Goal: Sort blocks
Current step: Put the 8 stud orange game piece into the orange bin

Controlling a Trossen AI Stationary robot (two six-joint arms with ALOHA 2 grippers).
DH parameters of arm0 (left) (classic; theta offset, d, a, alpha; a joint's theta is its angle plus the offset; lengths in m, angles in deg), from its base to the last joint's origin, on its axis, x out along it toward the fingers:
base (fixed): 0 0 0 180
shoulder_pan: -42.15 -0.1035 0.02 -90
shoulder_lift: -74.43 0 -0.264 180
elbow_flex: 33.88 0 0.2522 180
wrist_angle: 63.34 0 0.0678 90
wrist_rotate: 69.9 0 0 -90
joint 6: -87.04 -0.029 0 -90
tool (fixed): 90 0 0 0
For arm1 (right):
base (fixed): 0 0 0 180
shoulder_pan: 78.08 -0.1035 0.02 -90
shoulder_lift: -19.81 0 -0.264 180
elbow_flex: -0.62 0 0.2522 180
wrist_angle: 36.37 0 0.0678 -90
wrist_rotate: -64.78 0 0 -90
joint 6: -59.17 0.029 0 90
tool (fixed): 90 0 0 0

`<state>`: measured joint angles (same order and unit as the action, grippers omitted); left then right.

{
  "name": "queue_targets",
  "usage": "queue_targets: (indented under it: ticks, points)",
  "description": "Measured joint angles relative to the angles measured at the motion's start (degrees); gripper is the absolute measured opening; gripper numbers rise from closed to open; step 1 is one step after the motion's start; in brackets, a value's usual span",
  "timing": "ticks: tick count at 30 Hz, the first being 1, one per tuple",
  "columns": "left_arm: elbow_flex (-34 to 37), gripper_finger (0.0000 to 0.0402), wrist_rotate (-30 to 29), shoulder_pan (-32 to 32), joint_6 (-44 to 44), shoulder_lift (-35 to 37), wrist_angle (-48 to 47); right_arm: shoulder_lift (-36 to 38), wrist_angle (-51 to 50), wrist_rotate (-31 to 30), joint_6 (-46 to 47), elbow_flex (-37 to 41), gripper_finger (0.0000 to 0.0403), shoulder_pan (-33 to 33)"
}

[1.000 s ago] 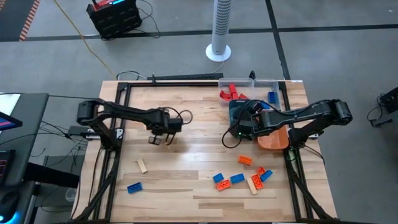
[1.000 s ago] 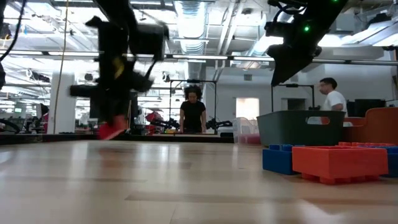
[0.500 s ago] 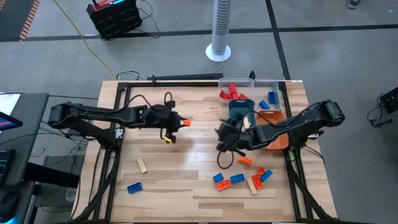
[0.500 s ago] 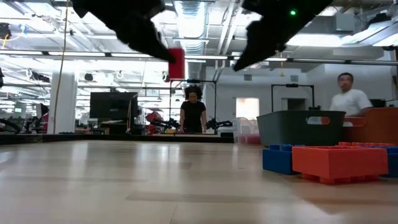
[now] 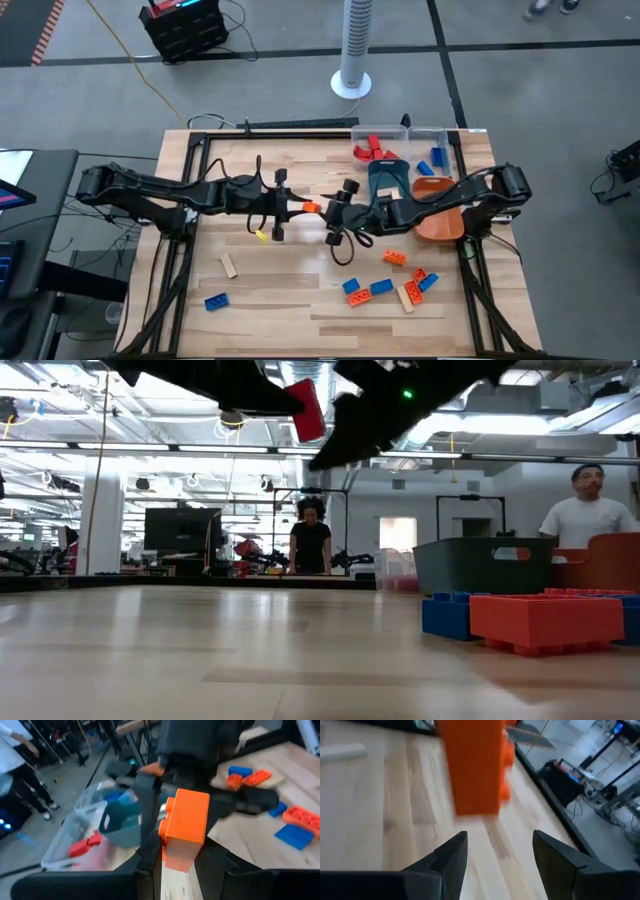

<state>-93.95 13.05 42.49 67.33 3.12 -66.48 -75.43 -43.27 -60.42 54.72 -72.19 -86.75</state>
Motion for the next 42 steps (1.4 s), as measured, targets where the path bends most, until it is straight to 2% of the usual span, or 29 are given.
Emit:
queue_targets:
  ticks: [5, 12, 16, 20, 21, 24, 27, 34, 37, 42]
  points:
    - [0.0, 0.0077, -0.09, 0.02, 0.18, -0.02, 0.42, -2.62, 1.17, 0.73, -4.26, -5.07, 0.0226, -0.01]
    - [0.02, 0.0078, -1.05, 0.02, 0.41, -0.04, 0.49, -3.25, 1.05, 2.32, -7.71, -8.3, 0.0219, -1.31]
    - [0.02, 0.008, -0.87, 0.05, 0.5, -0.02, 0.42, -3.35, 1.34, 2.29, -7.89, -8.45, 0.0171, -1.45]
    - [0.09, 0.0093, -0.88, 0.05, 0.42, -0.04, -0.18, -3.35, 0.78, 2.47, -7.22, -8.45, 0.0084, -0.87]
    - [0.09, 0.0098, -1.04, 0.05, 0.75, -0.04, -0.43, -3.35, 0.79, 2.55, -7.07, -8.45, 0.0072, -0.7]
    - [0.07, 0.0116, -3.13, 0.07, 2.03, -0.04, -1.23, -3.35, 0.55, 2.52, -7.08, -8.45, 0.0072, -0.61]
    - [-1.42, 0.0151, -6.52, 0.18, 1.25, 0.12, -6.91, -3.2, -1.72, 2.26, -6.96, -8.46, 0.0072, -0.54]
    - [-7.37, 0.025, -9.66, 0.5, 5.59, 0.26, -19.9, 0.83, -17.52, 1.25, 1.15, -8.54, 0.0072, -0.76]
    - [-7.76, 0.0262, -9.77, 0.64, 7.55, 0.24, -21.3, 4.46, -28.63, -2.91, 8.4, -8.53, 0.0076, -0.16]
    - [-7.78, 0.0265, -9.76, 0.66, 10.79, -0.01, -23.57, 10.42, -48.26, -1.8, 22.74, -8.54, 0.0079, 1.89]
